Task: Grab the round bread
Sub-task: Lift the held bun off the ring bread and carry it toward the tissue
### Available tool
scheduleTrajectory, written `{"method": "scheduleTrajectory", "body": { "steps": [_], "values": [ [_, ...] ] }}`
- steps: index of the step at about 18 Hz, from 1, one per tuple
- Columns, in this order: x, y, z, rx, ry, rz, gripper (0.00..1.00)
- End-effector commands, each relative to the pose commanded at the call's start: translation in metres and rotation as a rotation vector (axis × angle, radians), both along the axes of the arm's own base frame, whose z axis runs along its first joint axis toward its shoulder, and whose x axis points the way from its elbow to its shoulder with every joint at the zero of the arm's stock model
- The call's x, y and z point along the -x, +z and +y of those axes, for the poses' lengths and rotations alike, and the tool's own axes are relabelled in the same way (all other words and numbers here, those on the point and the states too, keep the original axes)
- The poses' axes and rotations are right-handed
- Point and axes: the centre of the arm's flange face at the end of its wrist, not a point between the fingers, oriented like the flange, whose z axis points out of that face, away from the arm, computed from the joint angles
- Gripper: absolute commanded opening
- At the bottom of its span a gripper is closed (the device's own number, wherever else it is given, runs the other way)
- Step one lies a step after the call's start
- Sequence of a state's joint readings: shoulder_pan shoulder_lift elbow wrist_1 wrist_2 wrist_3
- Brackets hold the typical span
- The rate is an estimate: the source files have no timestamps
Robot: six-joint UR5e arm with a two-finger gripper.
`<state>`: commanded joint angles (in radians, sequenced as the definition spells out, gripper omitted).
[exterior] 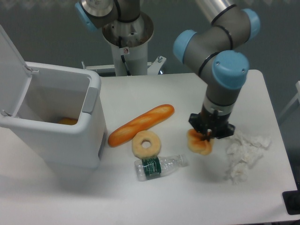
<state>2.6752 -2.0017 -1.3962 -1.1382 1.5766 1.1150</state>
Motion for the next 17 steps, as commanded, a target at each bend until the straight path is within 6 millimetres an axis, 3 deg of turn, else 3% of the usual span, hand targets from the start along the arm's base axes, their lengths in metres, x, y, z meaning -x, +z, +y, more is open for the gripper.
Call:
{"method": "scheduleTrajectory", "body": {
  "steps": [6, 12, 17],
  "values": [
    [0.033, 0.018, -0.017, 0.028, 0.002, 0.053, 0.00],
    [0.043, 0.038, -0.022, 0.045, 0.001, 0.018, 0.00],
    [0.038, 0.040, -0.025, 0.043, 0.000, 0.009, 0.00]
  ]
}}
